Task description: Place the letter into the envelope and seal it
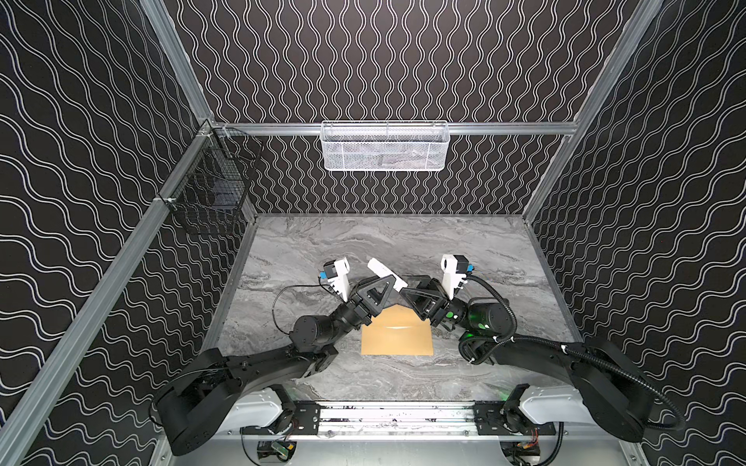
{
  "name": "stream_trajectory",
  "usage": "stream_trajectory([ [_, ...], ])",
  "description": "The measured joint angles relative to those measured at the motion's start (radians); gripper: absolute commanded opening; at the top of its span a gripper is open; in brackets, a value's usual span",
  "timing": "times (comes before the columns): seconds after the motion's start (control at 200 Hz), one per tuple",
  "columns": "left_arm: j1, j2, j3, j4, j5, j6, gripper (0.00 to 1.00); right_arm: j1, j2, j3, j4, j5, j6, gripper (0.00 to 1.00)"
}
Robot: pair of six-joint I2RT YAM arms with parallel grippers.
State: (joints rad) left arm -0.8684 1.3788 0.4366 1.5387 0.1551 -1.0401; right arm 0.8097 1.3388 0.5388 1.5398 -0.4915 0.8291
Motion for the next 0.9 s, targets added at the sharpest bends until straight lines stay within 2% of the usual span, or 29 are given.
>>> stream_trajectory([
  [0.305,-0.001,-0.006,-0.001,0.015,-0.020,0.005,0.00,0.001,0.033,0.027,0.013,-0.014,0.001,0.49],
  [0.485,-0.003,-0.010,-0.005,0.022,-0.019,0.027,0.00,0.001,0.043,0.041,-0.002,-0.014,0.004,0.44],
  [0.606,-0.009,-0.013,-0.013,0.008,-0.006,0.067,0.00,0.002,0.047,0.046,-0.023,-0.011,0.017,0.35],
  [0.686,-0.009,-0.018,-0.020,0.005,-0.013,0.098,0.00,0.002,0.040,0.046,-0.040,-0.011,0.016,0.35],
  [0.901,-0.010,-0.004,-0.026,0.029,-0.016,0.106,0.00,0.002,0.013,0.045,-0.095,-0.011,0.008,0.26],
])
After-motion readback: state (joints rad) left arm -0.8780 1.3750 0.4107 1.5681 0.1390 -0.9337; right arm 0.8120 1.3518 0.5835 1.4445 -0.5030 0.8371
